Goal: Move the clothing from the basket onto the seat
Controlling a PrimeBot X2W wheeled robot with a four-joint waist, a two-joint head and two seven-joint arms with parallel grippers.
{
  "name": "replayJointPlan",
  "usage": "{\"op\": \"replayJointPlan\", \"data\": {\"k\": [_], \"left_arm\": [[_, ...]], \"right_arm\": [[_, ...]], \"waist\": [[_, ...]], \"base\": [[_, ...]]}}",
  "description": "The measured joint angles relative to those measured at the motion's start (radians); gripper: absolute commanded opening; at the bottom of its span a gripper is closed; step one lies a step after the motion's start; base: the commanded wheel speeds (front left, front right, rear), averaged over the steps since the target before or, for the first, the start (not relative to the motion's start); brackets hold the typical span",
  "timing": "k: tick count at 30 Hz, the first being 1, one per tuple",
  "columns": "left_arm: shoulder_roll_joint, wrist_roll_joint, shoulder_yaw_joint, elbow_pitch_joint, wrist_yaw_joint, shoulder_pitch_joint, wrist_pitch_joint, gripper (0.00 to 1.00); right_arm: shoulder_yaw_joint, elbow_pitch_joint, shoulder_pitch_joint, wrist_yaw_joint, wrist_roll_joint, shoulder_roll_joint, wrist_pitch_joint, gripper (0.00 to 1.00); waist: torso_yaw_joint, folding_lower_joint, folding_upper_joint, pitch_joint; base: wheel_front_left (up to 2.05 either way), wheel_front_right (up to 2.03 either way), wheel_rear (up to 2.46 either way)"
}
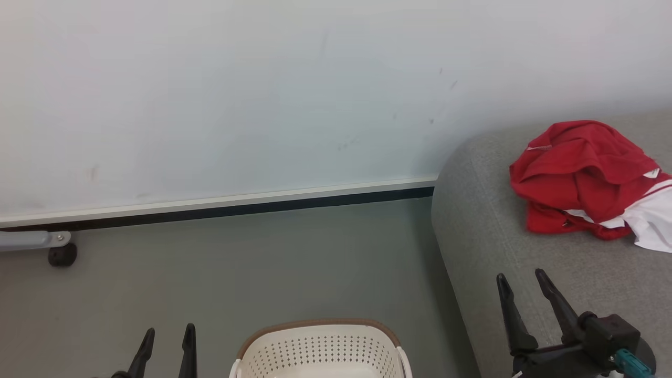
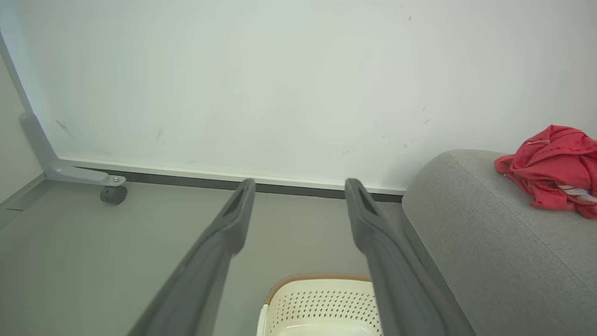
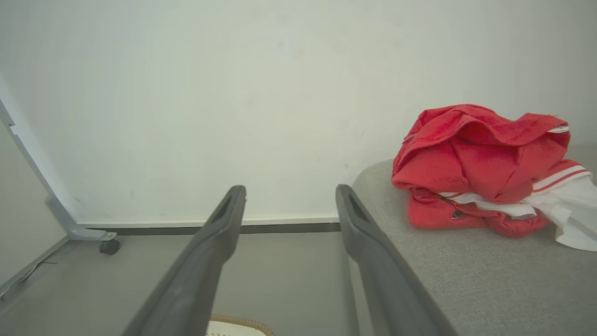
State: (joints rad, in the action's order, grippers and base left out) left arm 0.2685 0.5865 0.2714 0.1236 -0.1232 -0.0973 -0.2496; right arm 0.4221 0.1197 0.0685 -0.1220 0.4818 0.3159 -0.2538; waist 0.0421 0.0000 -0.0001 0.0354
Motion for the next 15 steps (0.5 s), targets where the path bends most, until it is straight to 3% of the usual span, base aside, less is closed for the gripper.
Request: {"op": "replayJointPlan", "data": {"k": [15], "left_arm": [[-0.018, -0.077, -0.037, -0.035, -0.001, -0.028, 0.0, 1.0]], "right_arm": [[-0.074, -0.076, -0.063, -0.002, -0.055, -0.007, 0.0, 1.0]], "waist": [[0.019, 0.0, 0.0002, 0.011]], "base": [[0.0, 0.0, 0.0]]}}
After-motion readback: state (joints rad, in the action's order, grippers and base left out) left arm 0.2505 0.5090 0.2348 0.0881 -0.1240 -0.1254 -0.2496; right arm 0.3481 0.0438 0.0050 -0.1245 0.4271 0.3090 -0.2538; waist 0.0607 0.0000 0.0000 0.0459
